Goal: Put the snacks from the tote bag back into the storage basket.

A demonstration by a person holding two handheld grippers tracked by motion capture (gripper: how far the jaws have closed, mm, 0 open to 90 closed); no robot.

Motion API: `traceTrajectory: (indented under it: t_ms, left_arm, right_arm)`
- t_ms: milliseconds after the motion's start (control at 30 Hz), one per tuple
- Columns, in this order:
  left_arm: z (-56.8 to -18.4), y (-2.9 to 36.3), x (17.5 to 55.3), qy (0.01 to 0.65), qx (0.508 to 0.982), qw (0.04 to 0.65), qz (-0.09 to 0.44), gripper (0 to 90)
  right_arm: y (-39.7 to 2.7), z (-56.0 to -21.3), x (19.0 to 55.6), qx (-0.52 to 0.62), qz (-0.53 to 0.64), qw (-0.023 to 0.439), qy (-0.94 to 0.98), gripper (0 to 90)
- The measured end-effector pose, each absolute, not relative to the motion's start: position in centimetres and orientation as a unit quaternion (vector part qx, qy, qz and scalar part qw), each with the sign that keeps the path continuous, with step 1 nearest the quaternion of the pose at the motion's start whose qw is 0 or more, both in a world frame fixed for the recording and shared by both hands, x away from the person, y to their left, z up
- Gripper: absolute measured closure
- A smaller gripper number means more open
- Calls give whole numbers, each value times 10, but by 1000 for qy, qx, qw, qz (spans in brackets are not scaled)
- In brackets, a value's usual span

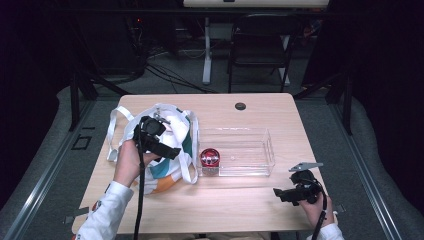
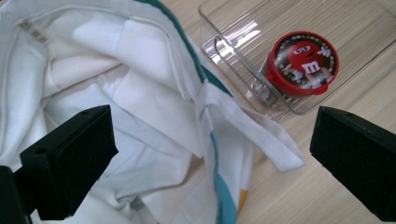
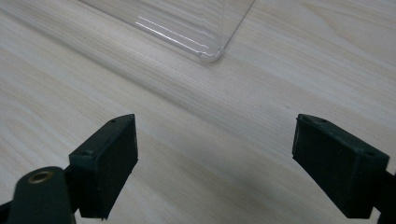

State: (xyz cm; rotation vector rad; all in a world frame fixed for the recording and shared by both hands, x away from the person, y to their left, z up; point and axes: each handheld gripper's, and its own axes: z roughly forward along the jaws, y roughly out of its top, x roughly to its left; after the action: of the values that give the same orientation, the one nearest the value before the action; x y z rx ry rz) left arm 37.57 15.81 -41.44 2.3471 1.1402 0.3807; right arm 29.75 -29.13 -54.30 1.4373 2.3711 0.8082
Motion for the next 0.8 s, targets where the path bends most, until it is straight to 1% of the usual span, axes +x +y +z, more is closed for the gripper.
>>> traceTrajectory:
  t_ms: [367,467,800]
  left_arm:
    - [-423,201,354,447,846,250,150,1]
    - [-429,211,349,457,841,246,154,0]
    - [-454,240,330,487,827,239,145,0]
  right_arm:
    - [-291,-543,297,495,276,129,814,140]
    - [-291,-543,297,496,277,129,813,140]
    - [-291,-543,297,493,272,128,816,140]
